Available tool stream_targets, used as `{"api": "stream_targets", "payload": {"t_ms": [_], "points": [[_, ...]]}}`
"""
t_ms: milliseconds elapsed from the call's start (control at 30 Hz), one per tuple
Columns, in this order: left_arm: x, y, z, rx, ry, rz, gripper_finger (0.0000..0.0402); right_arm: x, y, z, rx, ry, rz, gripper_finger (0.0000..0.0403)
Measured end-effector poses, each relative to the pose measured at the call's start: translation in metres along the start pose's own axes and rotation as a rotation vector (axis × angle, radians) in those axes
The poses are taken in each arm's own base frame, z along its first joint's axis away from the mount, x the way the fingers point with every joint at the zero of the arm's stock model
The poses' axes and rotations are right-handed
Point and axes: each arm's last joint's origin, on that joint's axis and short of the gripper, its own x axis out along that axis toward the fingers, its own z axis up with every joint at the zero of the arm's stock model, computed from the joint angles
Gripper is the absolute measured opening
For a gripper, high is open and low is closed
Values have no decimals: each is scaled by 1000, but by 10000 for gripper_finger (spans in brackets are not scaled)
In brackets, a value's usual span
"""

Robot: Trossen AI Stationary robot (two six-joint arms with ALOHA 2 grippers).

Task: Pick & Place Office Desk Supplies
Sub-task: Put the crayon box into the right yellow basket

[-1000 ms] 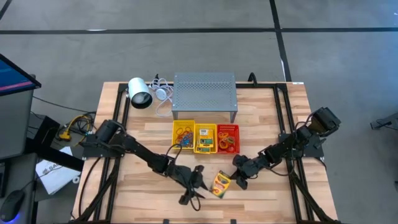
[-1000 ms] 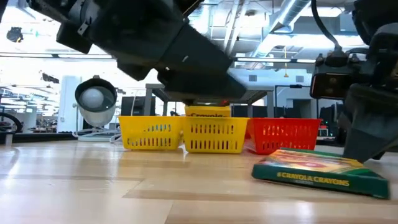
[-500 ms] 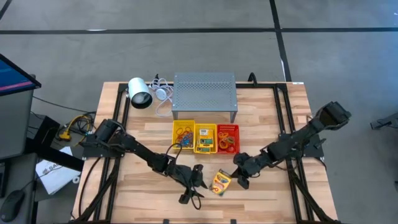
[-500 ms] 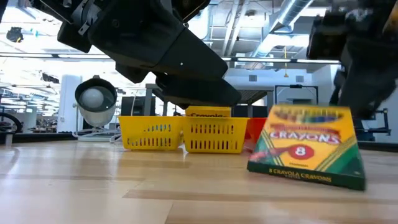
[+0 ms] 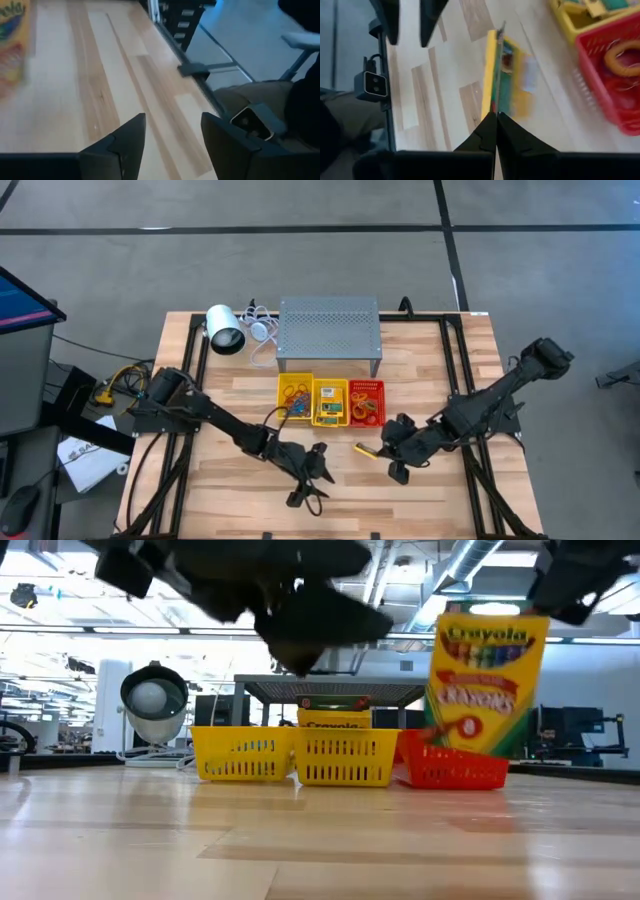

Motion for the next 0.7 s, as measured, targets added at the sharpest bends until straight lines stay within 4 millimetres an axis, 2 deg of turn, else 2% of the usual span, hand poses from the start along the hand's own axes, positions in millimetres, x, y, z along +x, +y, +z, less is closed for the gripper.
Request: {"api": "stream_targets", "payload": {"t_ms": [200,400,700], "points": [[-15,-5,17,5,-31,-7,189,-12,7,22,-64,17,-52,0],[-20,-12,20,11,-15,-23,187,-28,6,45,-108,-15,-104,0],[-19,-27,14,21,12,-56,186,-46,-6,80,-150,-28,-146,0]]}}
